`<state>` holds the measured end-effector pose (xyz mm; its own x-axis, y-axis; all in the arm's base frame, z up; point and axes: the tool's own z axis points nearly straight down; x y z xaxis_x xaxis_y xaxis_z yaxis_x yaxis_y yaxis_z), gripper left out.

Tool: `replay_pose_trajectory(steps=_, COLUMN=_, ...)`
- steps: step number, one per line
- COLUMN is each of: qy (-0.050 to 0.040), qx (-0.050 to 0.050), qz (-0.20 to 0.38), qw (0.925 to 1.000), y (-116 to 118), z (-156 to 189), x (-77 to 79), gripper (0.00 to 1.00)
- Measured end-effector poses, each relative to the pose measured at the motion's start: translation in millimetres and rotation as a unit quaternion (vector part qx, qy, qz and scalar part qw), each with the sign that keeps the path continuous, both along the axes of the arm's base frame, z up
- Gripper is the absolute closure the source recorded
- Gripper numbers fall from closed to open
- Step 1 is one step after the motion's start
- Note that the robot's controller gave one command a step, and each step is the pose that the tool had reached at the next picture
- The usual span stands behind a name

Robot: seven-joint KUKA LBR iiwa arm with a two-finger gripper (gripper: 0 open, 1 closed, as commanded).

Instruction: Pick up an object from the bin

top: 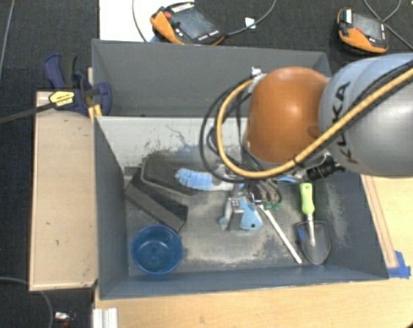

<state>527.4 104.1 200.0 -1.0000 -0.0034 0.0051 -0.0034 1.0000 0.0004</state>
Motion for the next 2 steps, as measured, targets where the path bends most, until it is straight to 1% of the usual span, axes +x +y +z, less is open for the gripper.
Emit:
replay_pose_trajectory(steps=1, qy=-0.0040, qx=0.000, qz=-0.003, qw=1.0000, y=-0.6, z=4.1, x=1.8, gripper=1.00)
replay_pose_trajectory(steps=2, qy=-0.0040, qx=0.000, qz=-0.004, qw=1.0000, y=-0.7, z=4.1, x=1.8, gripper=1.00)
